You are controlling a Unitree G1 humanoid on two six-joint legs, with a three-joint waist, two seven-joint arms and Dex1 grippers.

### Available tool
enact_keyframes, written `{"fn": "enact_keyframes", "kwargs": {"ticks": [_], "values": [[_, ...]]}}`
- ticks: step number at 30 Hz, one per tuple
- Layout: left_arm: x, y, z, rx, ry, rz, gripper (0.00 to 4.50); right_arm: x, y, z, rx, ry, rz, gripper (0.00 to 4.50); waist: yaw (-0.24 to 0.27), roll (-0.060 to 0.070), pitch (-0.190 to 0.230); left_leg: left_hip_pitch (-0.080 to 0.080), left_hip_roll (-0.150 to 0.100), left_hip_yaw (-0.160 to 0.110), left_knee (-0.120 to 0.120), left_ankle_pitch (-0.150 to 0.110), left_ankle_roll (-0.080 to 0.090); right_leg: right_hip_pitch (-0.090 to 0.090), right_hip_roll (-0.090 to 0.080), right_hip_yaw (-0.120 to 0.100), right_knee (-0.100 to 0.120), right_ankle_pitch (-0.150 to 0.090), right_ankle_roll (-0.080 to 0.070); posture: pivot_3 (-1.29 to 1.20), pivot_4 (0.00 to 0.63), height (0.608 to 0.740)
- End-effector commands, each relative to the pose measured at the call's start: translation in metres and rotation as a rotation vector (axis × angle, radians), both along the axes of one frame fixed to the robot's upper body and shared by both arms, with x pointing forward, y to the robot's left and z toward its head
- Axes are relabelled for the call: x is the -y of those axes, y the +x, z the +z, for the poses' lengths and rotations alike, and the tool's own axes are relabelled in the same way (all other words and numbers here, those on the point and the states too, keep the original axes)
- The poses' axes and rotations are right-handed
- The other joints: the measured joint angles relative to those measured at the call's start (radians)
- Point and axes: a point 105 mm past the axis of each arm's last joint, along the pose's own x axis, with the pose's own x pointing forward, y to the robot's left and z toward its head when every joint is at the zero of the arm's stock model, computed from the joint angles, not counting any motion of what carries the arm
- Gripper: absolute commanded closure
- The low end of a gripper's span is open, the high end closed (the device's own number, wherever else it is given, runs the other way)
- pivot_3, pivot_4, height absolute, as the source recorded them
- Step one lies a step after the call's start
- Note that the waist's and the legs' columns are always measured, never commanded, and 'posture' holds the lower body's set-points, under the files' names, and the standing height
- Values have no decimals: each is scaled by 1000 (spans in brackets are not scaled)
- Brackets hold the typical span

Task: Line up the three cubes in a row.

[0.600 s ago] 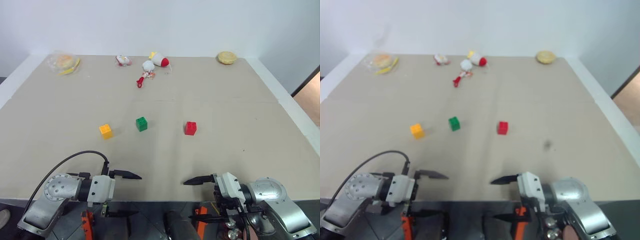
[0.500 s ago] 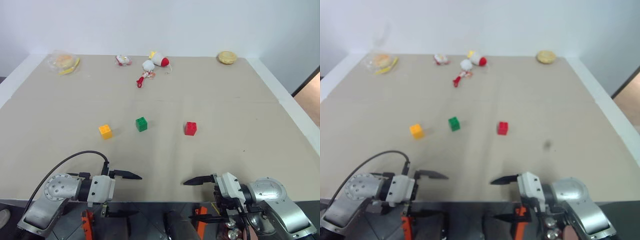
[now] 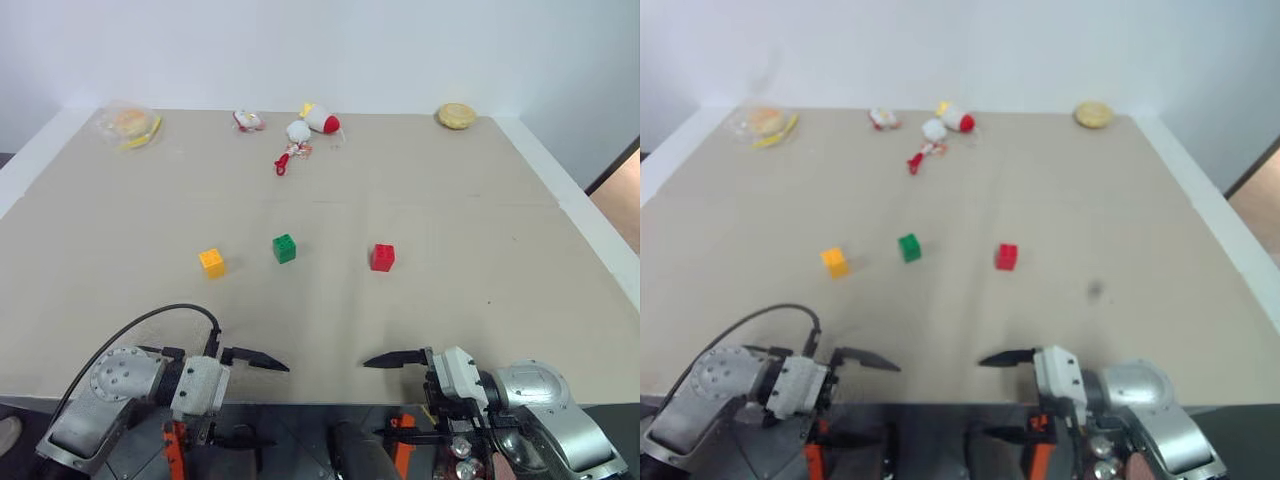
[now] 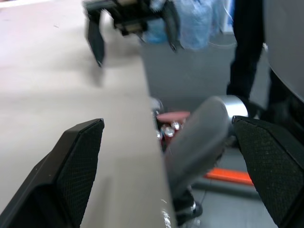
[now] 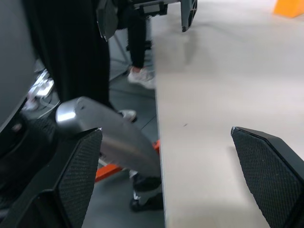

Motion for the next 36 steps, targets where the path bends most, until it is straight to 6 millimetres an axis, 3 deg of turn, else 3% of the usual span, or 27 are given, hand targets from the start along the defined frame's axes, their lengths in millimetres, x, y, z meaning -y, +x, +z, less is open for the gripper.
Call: {"fn": "enact_keyframes", "kwargs": {"ticks": [1,9,14,25,36], "values": [[-2,20,29,-27,-109,120,38,-2,17,29,89,135,-157,0,2,0,0,0,0,0,0,0,0,0,0,0,0,0,0,0,150,736],[1,59,67,22,-243,297,38,22,114,92,294,394,-966,0,1,0,0,-1,0,-2,1,2,-1,-1,3,1,1,4,1,0,150,736],[1,77,80,38,-312,363,38,29,142,100,239,435,-1316,0,7,0,0,-2,0,-3,0,2,-1,-1,4,1,1,4,2,0,150,736],[10,86,91,52,-376,397,38,18,153,72,44,305,-1481,0,9,0,0,-2,1,-4,-1,2,-1,-1,7,4,1,3,3,0,150,736],[12,89,92,70,-371,403,38,2,156,43,-91,220,-1466,0,7,0,0,-2,1,-4,-1,2,0,-1,8,4,1,4,3,0,150,736]]}}
